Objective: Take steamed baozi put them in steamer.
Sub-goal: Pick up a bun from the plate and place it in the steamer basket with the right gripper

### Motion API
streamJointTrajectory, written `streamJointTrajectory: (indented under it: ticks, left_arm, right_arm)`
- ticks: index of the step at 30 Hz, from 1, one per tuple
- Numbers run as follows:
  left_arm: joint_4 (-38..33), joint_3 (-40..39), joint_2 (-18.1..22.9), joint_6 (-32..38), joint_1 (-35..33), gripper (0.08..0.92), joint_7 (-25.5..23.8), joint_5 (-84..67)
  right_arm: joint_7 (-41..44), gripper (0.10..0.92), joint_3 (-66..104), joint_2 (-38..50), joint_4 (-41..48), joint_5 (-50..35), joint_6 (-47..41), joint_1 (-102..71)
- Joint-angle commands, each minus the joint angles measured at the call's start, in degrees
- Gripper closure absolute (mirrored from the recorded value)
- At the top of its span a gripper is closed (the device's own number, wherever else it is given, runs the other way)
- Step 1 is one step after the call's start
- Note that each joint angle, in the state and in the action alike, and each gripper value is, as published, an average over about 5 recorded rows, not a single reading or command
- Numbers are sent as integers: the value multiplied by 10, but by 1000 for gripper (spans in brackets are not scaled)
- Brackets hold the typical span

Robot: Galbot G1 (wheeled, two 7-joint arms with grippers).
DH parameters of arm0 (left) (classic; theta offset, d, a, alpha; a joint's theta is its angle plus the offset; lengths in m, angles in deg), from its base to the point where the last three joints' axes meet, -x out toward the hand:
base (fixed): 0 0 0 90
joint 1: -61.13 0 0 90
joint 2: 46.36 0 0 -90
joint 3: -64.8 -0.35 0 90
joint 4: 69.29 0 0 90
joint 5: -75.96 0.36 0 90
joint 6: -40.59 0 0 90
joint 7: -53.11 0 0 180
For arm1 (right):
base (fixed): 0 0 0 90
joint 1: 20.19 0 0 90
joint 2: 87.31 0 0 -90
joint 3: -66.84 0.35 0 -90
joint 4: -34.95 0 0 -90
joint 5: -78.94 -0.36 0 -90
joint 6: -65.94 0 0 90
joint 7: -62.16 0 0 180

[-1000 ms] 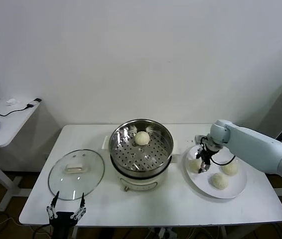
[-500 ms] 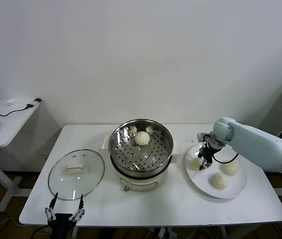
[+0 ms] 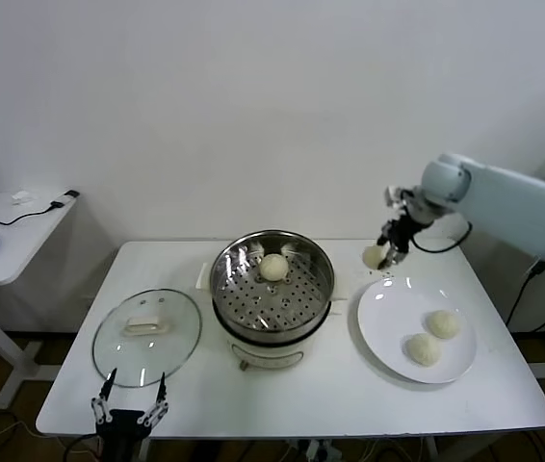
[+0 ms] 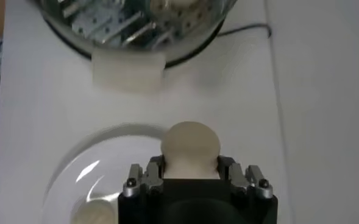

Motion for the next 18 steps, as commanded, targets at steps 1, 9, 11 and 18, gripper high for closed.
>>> streamJointTrajectory:
  ticks: [1,9,11,18]
  left_arm:
    - [-4,-8,-8,3,-4,177,3,0]
    - [2,-2,-16,3,-1,177,5,-6]
    - [2,-1,-15,3,-2,177,5,-6]
    - [2,2,-14,4,-4,177,5,-7]
  right_arm:
    - [-21,448,-73,-138,-13,-161,-28,135]
    - [-112,448,-30,-248,-28,-185,-93,51]
    - [-125,448,-29,-269,-21,-194,-103,36]
    - [-148,445,-51,-299,-17,-209,-119,0]
